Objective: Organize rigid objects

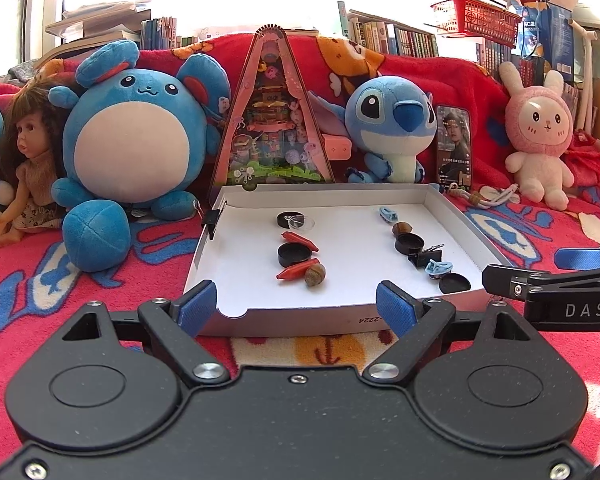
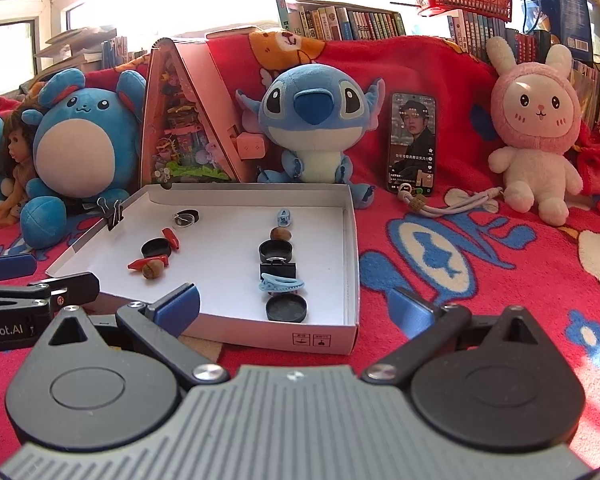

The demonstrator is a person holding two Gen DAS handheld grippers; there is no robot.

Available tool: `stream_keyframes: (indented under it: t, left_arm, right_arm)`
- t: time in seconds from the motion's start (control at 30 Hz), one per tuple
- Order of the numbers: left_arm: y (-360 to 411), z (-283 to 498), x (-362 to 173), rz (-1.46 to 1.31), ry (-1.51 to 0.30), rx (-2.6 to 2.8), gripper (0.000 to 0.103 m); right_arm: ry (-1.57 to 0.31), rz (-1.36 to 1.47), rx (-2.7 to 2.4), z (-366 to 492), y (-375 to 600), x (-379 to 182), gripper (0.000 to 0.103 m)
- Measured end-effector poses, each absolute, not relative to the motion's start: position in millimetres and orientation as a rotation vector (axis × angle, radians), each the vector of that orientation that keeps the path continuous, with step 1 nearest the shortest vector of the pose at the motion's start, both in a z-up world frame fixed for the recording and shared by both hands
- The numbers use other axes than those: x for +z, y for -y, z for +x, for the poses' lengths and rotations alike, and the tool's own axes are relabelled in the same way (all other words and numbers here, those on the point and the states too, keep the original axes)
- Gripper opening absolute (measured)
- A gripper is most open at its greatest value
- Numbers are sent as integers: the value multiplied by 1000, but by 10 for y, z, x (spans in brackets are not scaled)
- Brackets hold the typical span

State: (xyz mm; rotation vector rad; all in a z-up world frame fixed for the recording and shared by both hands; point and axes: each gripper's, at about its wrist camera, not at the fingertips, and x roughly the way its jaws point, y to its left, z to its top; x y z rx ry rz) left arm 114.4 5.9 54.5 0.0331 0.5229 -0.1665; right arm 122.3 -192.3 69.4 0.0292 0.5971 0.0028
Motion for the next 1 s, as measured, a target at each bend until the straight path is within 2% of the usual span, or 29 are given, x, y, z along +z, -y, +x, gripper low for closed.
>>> stream_keyframes:
  t: [1.0]
  left_arm:
    - [-52, 890, 110, 109, -573, -96, 87]
  right_arm:
    - [-631, 11, -17, 870, 1870, 293, 103]
